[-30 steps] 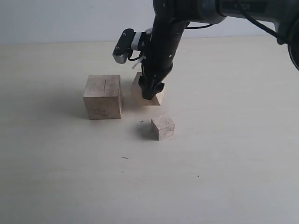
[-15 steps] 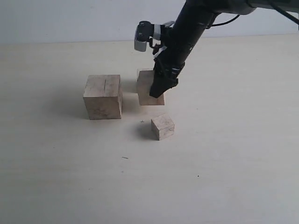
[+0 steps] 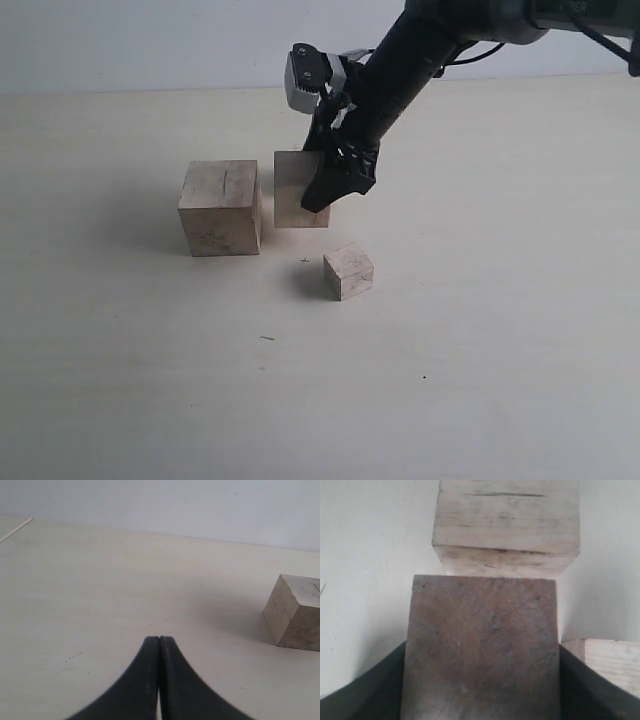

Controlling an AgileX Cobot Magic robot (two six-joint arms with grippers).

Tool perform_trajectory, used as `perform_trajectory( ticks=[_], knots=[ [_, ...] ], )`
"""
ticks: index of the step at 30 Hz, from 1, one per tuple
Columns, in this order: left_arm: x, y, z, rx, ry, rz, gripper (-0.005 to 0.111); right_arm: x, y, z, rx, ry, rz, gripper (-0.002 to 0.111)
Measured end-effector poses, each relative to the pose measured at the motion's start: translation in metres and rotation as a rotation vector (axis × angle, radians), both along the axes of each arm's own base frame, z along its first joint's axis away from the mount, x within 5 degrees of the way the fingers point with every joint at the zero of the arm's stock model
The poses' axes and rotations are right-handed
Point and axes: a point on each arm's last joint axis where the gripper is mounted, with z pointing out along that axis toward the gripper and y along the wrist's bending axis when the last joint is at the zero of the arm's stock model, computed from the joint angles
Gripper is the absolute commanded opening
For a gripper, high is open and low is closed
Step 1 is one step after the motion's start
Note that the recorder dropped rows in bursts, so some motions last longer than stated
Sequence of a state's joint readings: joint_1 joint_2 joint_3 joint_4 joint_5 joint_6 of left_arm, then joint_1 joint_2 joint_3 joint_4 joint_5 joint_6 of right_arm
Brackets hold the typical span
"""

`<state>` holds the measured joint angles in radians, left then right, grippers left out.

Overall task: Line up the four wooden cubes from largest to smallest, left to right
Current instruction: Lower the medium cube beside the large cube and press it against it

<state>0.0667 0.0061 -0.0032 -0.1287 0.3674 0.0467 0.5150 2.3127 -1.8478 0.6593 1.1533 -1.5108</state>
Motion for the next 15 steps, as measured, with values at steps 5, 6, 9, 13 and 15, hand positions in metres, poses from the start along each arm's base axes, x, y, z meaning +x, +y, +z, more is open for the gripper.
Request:
perform_trajectory(
  ticks=[5, 6, 9, 13, 15],
  knots=[
    [0.000, 0.000, 0.000, 0.000, 0.000, 0.000, 0.000, 0.001, 0.001, -0.017, -0.016, 0.025, 0.000, 0.000],
    [0.000, 0.000, 0.000, 0.000, 0.000, 0.000, 0.000, 0.002, 0.001, -0.019, -0.016, 0.026, -0.004, 0.000],
    [0.000, 0.000, 0.000, 0.000, 0.000, 0.000, 0.000, 0.004, 0.002, -0.021, -0.009, 0.011, -0.021, 0.000],
    [0.000, 0.000, 0.000, 0.000, 0.000, 0.000, 0.000, 0.006, 0.003, -0.021, 0.008, -0.006, -0.039, 0.000],
    [0.000, 0.000, 0.000, 0.000, 0.000, 0.000, 0.000, 0.007, 0.004, -0.021, 0.009, -0.011, -0.042, 0.000]
  ],
)
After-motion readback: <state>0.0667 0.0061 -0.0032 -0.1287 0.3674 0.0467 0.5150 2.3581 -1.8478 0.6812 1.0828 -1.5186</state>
